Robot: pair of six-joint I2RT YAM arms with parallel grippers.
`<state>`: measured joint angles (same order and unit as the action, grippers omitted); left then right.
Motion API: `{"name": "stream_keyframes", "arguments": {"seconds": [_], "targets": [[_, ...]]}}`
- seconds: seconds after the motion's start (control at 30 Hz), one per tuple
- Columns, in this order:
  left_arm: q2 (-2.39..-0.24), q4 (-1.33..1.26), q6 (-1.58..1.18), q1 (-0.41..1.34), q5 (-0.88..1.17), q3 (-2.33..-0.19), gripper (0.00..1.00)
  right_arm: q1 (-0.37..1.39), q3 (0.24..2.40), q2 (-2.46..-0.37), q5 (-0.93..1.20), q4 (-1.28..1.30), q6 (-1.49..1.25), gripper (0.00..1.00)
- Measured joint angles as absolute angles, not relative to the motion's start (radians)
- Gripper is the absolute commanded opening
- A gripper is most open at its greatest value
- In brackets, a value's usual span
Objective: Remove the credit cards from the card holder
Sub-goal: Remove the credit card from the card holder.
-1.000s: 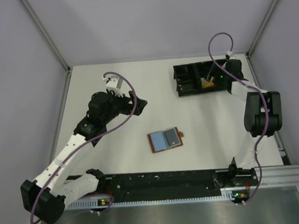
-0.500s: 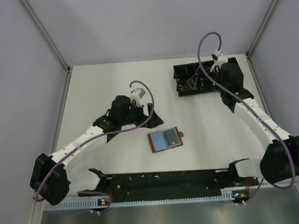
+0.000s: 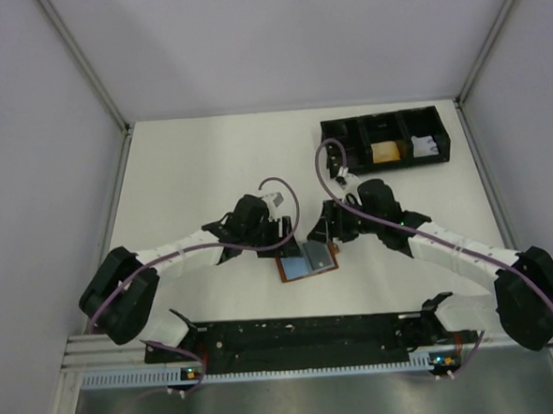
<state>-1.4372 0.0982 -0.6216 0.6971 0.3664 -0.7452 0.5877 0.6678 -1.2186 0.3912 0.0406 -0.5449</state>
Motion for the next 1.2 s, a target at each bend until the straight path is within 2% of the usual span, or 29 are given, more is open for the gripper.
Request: {"name": "stream_keyframes", "arguments": {"seconds": [0.03,0.2,0.33,0.5,0.7,0.83,1.2], "targets": [[-1.444,0.099,-0.628,0.698,0.364,-0.737,0.63,0.599,0.655,-1.219,0.392,0.031,-0.551,0.67],[-1.465,0.098,-0.659,0.701,0.333,-0.704,0.45,0.611,0.621,-1.242,0.385,-0.017,-0.566,0.60],[-1.478,0.098,-0.669,0.701,0.312,-0.697,0.26,0.611,0.621,-1.301,0.378,-0.039,-0.569,0.56],[-1.510,0.101,-0.673,0.701,0.289,-0.696,0.19,0.611,0.620,-1.364,0.328,-0.029,-0.566,0.55],[-1.530,0.096,-0.683,0.701,0.288,-0.695,0.12,0.611,0.623,-1.384,0.270,0.007,-0.546,0.54],[-1.539,0.082,-0.687,0.702,0.294,-0.695,0.11,0.612,0.624,-1.419,0.272,0.017,-0.542,0.54],[-1.543,0.071,-0.690,0.706,0.295,-0.695,0.11,0.612,0.640,-1.443,0.281,0.042,-0.533,0.41]]}}
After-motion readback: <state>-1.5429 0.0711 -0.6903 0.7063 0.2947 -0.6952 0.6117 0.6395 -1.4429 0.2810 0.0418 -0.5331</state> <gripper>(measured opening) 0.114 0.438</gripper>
